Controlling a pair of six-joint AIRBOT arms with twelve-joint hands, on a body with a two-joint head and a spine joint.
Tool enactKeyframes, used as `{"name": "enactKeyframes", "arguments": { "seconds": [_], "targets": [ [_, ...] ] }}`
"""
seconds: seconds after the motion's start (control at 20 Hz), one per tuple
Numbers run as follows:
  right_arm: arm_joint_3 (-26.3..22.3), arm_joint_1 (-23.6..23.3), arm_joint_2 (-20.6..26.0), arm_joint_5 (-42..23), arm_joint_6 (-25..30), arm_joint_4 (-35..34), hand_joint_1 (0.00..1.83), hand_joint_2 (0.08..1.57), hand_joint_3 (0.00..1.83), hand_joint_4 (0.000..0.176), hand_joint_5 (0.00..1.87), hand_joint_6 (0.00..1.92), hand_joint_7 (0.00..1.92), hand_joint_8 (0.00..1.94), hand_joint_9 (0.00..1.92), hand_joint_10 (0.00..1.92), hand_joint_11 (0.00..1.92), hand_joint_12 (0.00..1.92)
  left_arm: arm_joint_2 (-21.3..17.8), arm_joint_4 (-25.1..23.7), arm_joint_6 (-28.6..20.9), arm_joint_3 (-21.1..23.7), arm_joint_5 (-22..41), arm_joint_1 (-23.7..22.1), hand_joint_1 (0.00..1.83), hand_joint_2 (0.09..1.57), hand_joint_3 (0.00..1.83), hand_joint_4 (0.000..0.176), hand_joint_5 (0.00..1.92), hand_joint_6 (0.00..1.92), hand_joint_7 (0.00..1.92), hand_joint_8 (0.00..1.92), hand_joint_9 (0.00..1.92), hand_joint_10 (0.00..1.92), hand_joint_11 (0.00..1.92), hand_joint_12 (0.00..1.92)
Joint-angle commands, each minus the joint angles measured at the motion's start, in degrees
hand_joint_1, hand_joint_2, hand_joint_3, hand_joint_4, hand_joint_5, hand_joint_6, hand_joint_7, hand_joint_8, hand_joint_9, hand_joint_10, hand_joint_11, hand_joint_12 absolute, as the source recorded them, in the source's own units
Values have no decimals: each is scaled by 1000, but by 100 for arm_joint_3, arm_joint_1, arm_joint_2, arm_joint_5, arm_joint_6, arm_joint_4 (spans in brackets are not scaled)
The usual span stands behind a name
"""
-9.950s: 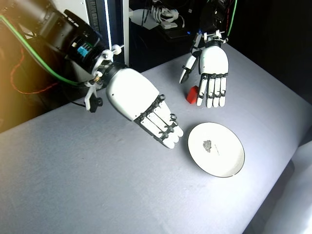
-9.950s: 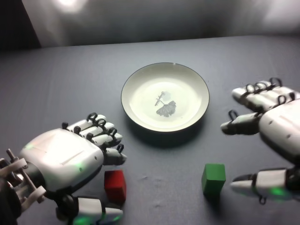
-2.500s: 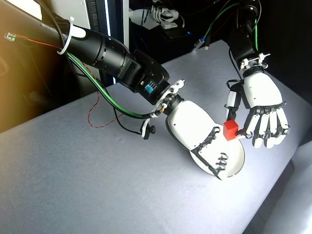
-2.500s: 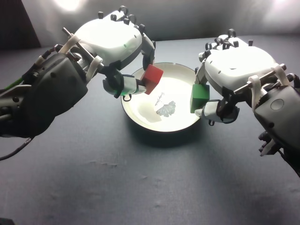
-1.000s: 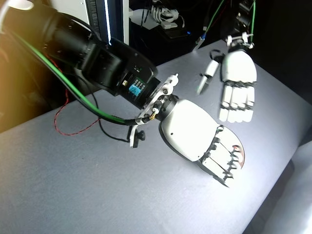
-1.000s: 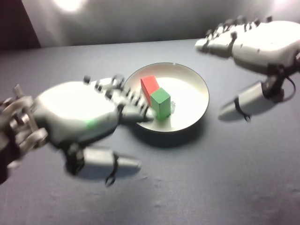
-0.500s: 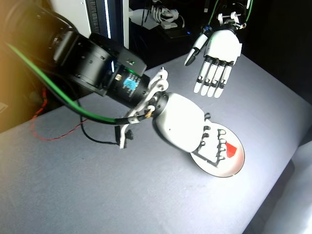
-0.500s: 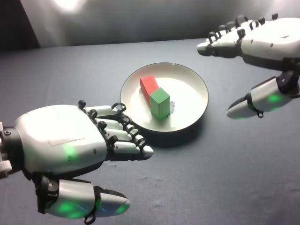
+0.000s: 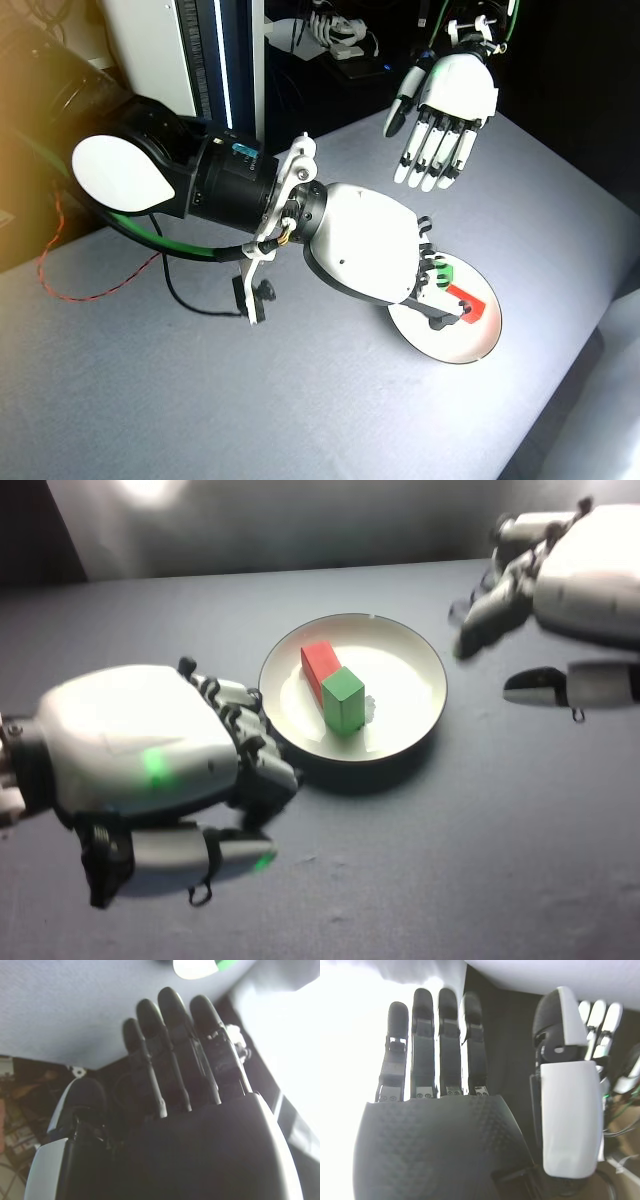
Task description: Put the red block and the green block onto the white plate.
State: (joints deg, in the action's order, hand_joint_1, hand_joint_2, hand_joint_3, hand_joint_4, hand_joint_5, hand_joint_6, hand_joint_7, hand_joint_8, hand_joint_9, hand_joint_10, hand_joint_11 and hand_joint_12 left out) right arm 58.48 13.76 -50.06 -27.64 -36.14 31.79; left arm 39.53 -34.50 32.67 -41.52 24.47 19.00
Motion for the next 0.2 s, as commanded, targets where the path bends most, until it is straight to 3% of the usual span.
{"name": "enactKeyframes", "arguments": {
  "seconds": [0.0, 0.1, 0.15],
  "targets": [
    [71, 30, 93, -1274, 349, 330, 539, 1426, 7, 0, 544, 1850, 617, 1840, 565, 1782, 294, 1744, -42, 94, -21, -3, 536, -98, 358, 1571, 46, 0, 608, 1912, 610, 1915, 681, 1916, 682, 1919],
    [275, 165, 94, -2051, 1319, 1404, 403, 1508, 11, 0, 570, 1918, 654, 1937, 652, 1915, 418, 1909, -41, -81, -170, -42, 535, -180, 298, 1571, 71, 0, 603, 1921, 605, 1921, 706, 1921, 801, 1921],
    [304, 164, 94, -2197, 1494, 1717, 361, 1547, 8, 0, 659, 1920, 722, 1940, 752, 1920, 564, 1919, -41, -142, -231, -50, 535, -198, 271, 1571, 90, 0, 615, 1921, 634, 1921, 719, 1921, 798, 1921]
  ]
}}
